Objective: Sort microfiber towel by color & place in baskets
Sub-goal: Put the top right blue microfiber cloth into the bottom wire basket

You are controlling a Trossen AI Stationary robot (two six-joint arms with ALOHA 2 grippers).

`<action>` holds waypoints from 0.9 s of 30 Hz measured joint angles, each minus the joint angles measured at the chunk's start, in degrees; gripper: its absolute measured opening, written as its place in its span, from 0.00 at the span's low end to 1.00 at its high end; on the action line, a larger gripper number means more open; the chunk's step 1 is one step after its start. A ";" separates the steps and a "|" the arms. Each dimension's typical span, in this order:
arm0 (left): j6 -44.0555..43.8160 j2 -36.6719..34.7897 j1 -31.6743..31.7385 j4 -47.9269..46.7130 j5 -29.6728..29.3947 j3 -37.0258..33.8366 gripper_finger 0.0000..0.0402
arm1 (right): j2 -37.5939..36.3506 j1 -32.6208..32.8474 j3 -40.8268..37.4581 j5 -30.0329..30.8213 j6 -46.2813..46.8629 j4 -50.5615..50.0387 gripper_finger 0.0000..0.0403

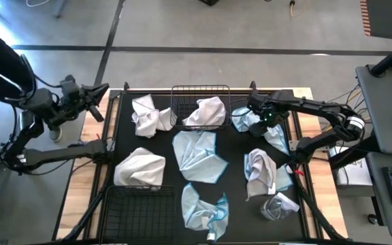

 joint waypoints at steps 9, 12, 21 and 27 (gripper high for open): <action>-0.12 0.00 -0.02 1.03 0.00 0.00 0.00 | 0.00 0.00 -2.21 0.13 0.20 4.92 0.41; -0.18 0.00 0.00 1.87 0.00 0.00 0.00 | 0.00 -0.07 -3.15 0.12 0.20 6.82 0.41; -0.63 0.00 0.00 2.25 0.02 0.00 0.00 | 0.02 -2.10 -6.65 0.12 0.22 8.09 0.41; -0.63 0.00 -0.02 2.26 0.02 0.00 0.00 | 0.02 -2.62 -7.94 0.11 0.22 9.77 0.41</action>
